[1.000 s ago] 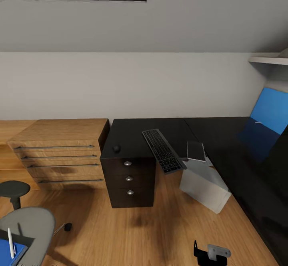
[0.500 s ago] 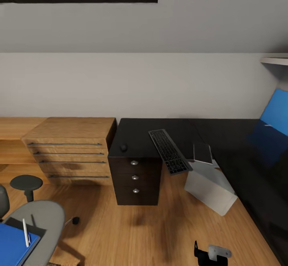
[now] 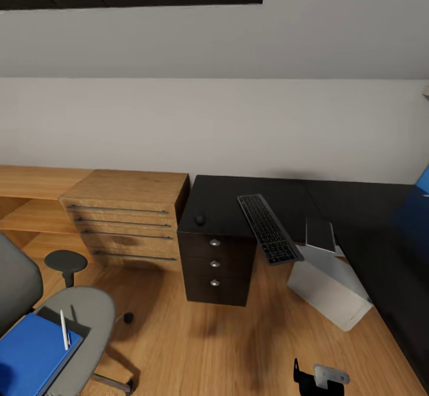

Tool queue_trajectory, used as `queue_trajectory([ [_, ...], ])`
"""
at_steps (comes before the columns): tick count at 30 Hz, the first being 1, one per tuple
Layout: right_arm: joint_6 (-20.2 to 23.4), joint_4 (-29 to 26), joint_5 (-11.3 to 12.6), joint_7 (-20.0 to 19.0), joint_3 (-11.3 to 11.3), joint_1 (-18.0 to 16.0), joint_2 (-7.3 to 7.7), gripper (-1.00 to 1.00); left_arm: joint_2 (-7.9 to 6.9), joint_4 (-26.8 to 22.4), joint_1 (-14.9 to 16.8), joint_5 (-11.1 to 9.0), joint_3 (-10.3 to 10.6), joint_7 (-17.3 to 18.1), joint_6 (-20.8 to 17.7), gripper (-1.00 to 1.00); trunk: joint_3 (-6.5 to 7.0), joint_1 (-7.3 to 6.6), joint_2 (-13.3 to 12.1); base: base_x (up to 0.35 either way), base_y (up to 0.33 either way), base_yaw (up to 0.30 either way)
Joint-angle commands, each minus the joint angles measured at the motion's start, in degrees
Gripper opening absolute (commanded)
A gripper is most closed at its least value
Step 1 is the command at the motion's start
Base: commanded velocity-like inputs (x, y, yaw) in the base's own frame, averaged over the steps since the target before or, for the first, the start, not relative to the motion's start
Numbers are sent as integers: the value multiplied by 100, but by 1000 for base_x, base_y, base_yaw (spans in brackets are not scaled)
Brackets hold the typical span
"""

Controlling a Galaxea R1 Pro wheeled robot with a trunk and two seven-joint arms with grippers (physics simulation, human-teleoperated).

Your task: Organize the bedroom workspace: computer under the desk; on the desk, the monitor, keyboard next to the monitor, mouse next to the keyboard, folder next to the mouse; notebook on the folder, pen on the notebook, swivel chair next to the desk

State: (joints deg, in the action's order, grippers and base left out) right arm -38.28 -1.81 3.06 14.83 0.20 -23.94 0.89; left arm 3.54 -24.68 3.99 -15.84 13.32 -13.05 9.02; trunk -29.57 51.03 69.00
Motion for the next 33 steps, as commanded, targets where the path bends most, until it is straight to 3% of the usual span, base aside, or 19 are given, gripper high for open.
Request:
queue_trajectory([
  [1, -20, 3, 30, -6, 14, -3, 28, 100, -6, 5, 6, -49, 49, -41, 24, 100, 13, -23, -39, 0, 0, 208],
  [10, -62, 51, 51, 1, -8, -3, 154, 100, -17, 4, 6, -46, 38, -53, 65, 100, 182, -220, -399, 0, 0, 107],
  [16, -163, 80, 38, -2, -11, -1, 173, 100, -145, -1, 6, -54, -71, -105, 262, 100, 292, -352, -640, 0, 0, 13],
  [25, -173, 82, 8, -13, 14, -2, 140, 100, -128, 12, 6, -51, -153, -109, 281, 100, 494, -550, -1001, -2, -1, -68],
  [33, -177, 130, 4, -190, 18, 1, 70, 100, -95, 125, 6, -15, -157, -115, 331, 100, 694, -726, -1322, -217, -97, -125],
])
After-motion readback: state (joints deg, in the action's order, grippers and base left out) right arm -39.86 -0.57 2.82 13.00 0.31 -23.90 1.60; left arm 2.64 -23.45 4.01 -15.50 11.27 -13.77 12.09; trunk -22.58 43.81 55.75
